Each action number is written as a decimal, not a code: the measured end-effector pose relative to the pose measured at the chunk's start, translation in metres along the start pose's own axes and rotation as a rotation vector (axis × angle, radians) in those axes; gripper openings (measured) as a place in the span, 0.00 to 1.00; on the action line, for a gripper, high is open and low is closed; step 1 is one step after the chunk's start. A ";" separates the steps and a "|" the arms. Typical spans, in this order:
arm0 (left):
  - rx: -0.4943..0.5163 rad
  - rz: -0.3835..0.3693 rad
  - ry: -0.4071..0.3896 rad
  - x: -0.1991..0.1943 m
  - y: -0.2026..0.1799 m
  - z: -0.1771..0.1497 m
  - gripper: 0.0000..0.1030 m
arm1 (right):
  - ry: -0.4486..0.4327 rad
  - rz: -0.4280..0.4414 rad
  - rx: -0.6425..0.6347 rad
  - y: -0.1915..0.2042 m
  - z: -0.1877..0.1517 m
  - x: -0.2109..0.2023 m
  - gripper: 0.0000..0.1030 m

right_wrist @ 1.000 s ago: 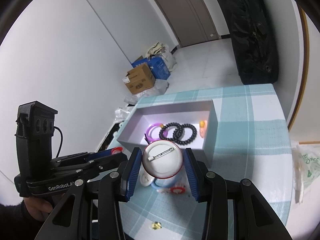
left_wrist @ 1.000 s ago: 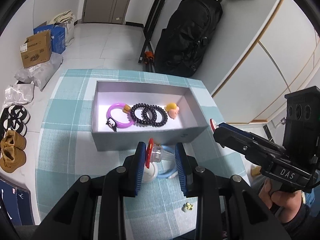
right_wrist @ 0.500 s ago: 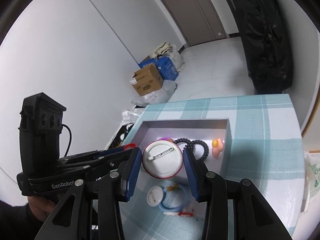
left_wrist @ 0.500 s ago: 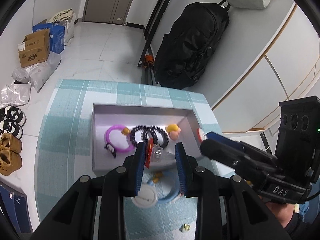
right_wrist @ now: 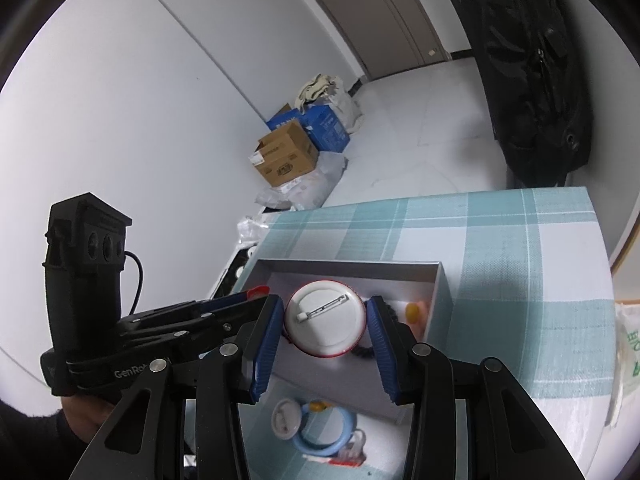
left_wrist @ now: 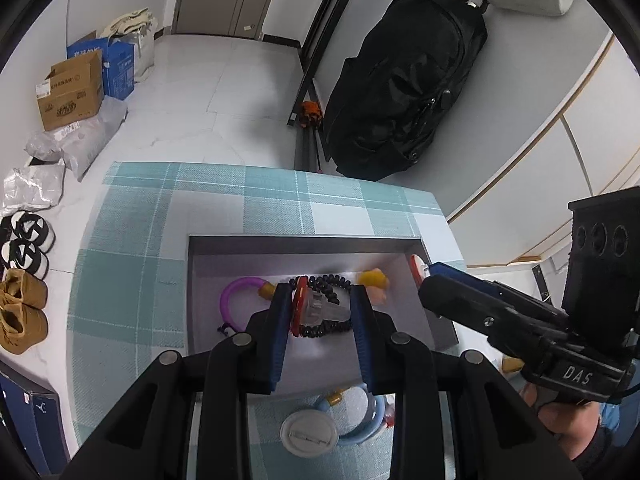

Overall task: Organize jewelry
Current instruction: 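Carry the badge and red pacifier charm into the white box and open both tools, then withdraw both tools from the box back over the remaining trinkets, then grasp the second white pin badge with the left tool while the right tool grasps the yellow flower charm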

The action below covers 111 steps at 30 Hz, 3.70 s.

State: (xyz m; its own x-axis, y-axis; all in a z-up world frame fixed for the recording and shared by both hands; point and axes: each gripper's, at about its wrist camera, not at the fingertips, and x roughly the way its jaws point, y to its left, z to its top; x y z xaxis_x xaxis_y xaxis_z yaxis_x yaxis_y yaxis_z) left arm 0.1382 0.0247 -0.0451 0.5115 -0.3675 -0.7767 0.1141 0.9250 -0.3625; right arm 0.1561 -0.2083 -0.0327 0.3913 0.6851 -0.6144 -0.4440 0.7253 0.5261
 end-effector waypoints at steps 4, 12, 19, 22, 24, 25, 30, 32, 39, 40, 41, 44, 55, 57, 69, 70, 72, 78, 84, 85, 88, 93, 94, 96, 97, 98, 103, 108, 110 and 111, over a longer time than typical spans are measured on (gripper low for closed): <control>-0.020 -0.007 0.007 0.004 0.003 0.003 0.24 | 0.007 -0.001 0.021 -0.006 0.001 0.003 0.41; -0.021 -0.010 0.025 0.010 0.003 0.003 0.24 | 0.027 -0.016 0.041 -0.010 -0.002 0.010 0.41; -0.021 -0.029 0.024 0.013 0.002 0.005 0.25 | 0.013 -0.021 0.055 -0.014 -0.003 0.008 0.43; -0.049 -0.051 0.028 0.013 0.005 0.006 0.33 | -0.008 -0.020 0.052 -0.012 -0.001 0.004 0.58; -0.077 -0.051 0.021 0.010 0.008 0.006 0.50 | -0.035 -0.015 0.053 -0.012 -0.001 -0.002 0.59; -0.091 -0.056 0.002 0.007 0.010 0.006 0.55 | -0.046 -0.011 0.051 -0.011 -0.001 -0.005 0.59; -0.087 -0.055 -0.032 -0.004 0.009 0.004 0.59 | -0.081 -0.025 0.038 -0.008 0.000 -0.017 0.66; -0.077 -0.040 -0.040 -0.007 0.007 0.002 0.59 | -0.083 -0.033 0.033 -0.007 -0.002 -0.020 0.67; -0.023 -0.008 -0.134 -0.034 -0.001 -0.009 0.59 | -0.113 -0.056 0.020 -0.003 -0.009 -0.032 0.70; -0.017 -0.014 -0.148 -0.039 -0.002 -0.011 0.59 | -0.117 -0.060 0.015 -0.002 -0.010 -0.034 0.70; -0.010 -0.020 -0.158 -0.042 -0.003 -0.014 0.59 | -0.119 -0.060 0.012 -0.002 -0.012 -0.036 0.71; 0.004 -0.014 -0.159 -0.044 -0.005 -0.020 0.59 | -0.126 -0.065 0.003 0.002 -0.016 -0.039 0.75; 0.032 0.017 -0.119 -0.046 -0.006 -0.053 0.69 | -0.139 -0.100 -0.047 0.013 -0.040 -0.059 0.83; 0.029 0.011 -0.081 -0.042 -0.006 -0.059 0.73 | -0.127 -0.109 -0.053 0.015 -0.047 -0.061 0.84; 0.065 0.076 0.074 -0.021 -0.009 -0.088 0.73 | 0.040 -0.169 -0.107 0.017 -0.099 -0.051 0.85; 0.064 0.082 0.074 -0.022 -0.008 -0.088 0.73 | 0.051 -0.166 -0.108 0.018 -0.103 -0.050 0.85; 0.057 0.093 0.081 -0.021 -0.004 -0.090 0.73 | 0.070 -0.152 -0.121 0.022 -0.112 -0.049 0.85; 0.023 0.110 0.101 -0.015 0.003 -0.092 0.73 | 0.142 -0.127 -0.161 0.037 -0.134 -0.039 0.85; 0.013 0.120 0.098 -0.015 0.003 -0.094 0.73 | 0.182 -0.153 -0.286 0.060 -0.148 -0.029 0.77; 0.013 0.123 0.098 -0.015 0.004 -0.095 0.73 | 0.190 -0.160 -0.308 0.063 -0.149 -0.027 0.71; 0.008 0.127 0.100 -0.014 0.006 -0.096 0.73 | 0.214 -0.200 -0.363 0.069 -0.156 -0.019 0.60; -0.005 0.125 0.093 -0.016 0.009 -0.095 0.73 | 0.254 -0.269 -0.416 0.072 -0.164 -0.008 0.32; -0.007 0.123 0.091 -0.017 0.010 -0.095 0.73 | 0.257 -0.273 -0.417 0.071 -0.165 -0.008 0.31; -0.011 0.120 0.087 -0.018 0.010 -0.094 0.73 | 0.252 -0.280 -0.435 0.072 -0.165 -0.008 0.24; -0.011 0.119 0.086 -0.018 0.011 -0.093 0.73 | 0.256 -0.278 -0.442 0.073 -0.166 -0.007 0.20; -0.013 0.117 0.087 -0.017 0.011 -0.093 0.73 | 0.259 -0.279 -0.451 0.074 -0.165 -0.005 0.18; -0.037 0.103 0.101 -0.015 0.015 -0.092 0.73 | 0.254 -0.308 -0.520 0.084 -0.169 0.002 0.15; -0.028 0.104 0.095 -0.016 0.013 -0.093 0.73 | 0.245 -0.290 -0.496 0.080 -0.166 0.000 0.14; -0.019 0.107 0.098 -0.015 0.011 -0.093 0.73 | 0.228 -0.278 -0.467 0.077 -0.161 -0.005 0.14; -0.015 0.112 0.102 -0.014 0.010 -0.093 0.73 | 0.218 -0.274 -0.452 0.075 -0.158 -0.007 0.14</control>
State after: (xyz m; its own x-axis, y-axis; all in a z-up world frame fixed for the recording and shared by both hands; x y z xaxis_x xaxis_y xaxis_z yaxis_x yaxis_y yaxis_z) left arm 0.0529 0.0302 -0.0862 0.4314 -0.2705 -0.8607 0.0477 0.9595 -0.2776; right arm -0.0074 -0.1692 -0.0820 0.3862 0.4117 -0.8254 -0.6692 0.7409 0.0564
